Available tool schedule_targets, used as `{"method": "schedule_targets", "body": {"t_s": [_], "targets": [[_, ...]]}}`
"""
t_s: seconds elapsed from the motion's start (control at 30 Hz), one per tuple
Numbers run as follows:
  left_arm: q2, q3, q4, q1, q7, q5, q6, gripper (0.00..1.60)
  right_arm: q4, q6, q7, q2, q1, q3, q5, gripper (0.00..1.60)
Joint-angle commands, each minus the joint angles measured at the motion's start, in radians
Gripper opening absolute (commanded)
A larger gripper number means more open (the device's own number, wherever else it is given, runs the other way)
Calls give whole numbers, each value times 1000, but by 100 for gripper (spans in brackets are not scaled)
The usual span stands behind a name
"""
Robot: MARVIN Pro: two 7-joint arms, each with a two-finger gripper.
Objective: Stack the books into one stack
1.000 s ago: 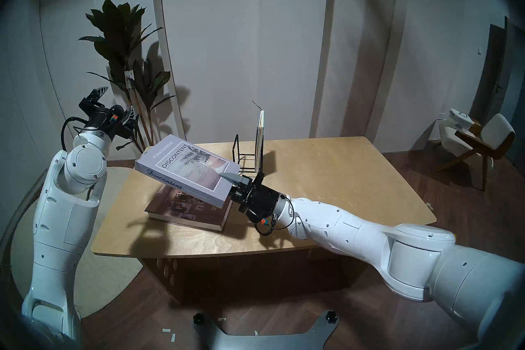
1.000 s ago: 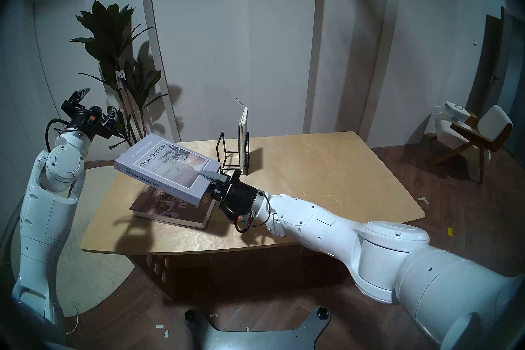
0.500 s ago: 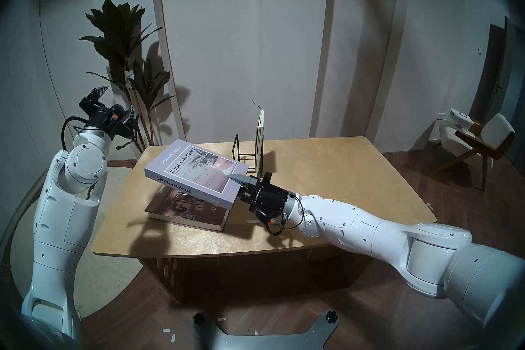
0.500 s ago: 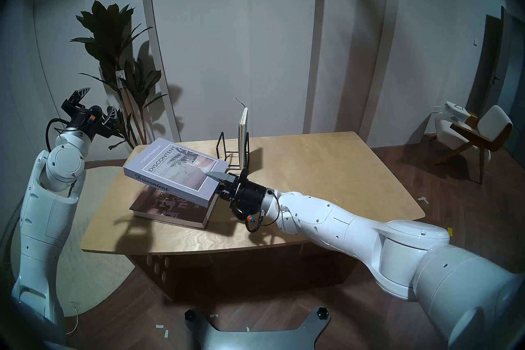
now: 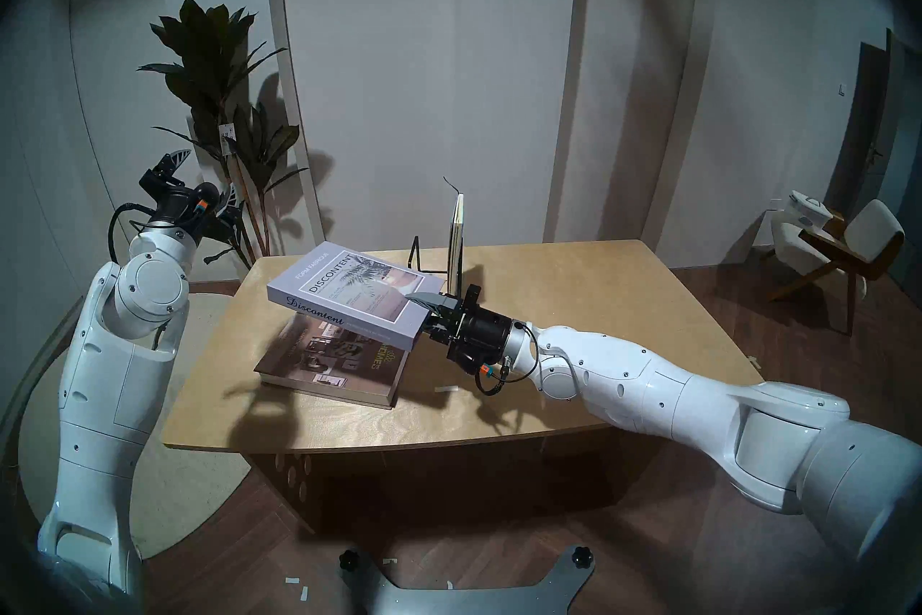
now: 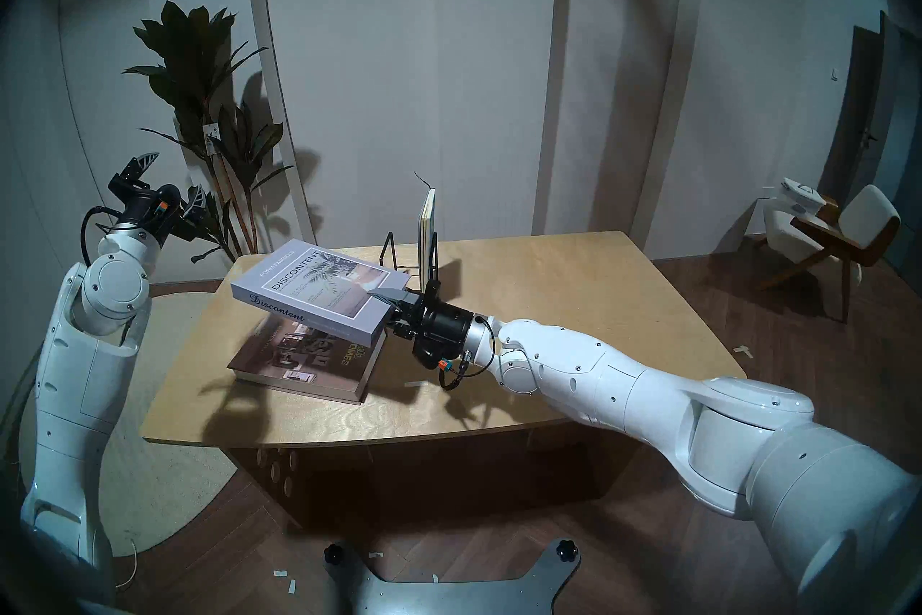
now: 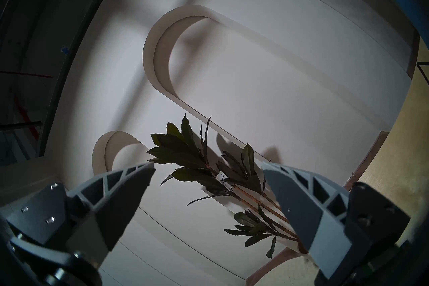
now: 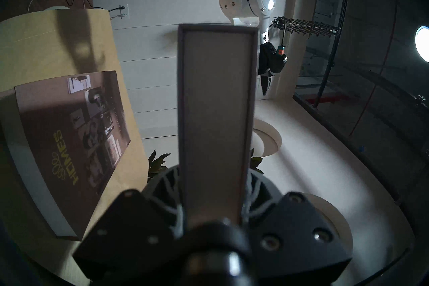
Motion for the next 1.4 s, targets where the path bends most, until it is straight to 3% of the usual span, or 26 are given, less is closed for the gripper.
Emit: {"method": "schedule_targets", "body": {"t_s": [0.0,0.23,0.4,0.5,0.57,0.77,0.9,0.97,1.37], "targets": [[5,-1,-9,-30,8,4,-5,160,-85,30,110,28,12,20,76,0],[5,1,-5,-35,12,7,-8,160,-163,107,265,49,7,28,165,0],[4,4,-1,-39,16,10,-10,160,-223,219,397,56,6,36,255,0],[3,5,1,-40,18,11,-11,160,-240,279,459,56,11,38,300,0],[3,5,1,-41,19,12,-12,160,-232,280,464,52,14,38,315,0],[2,8,5,-45,23,14,-14,160,-261,416,624,36,18,62,403,0],[2,8,6,-46,24,14,-14,160,-271,471,629,23,28,48,339,0],[2,9,6,-45,25,14,-15,160,-282,515,585,7,34,22,265,0],[2,10,8,-47,27,15,-16,160,-361,573,572,-20,-4,2,241,0]]}}
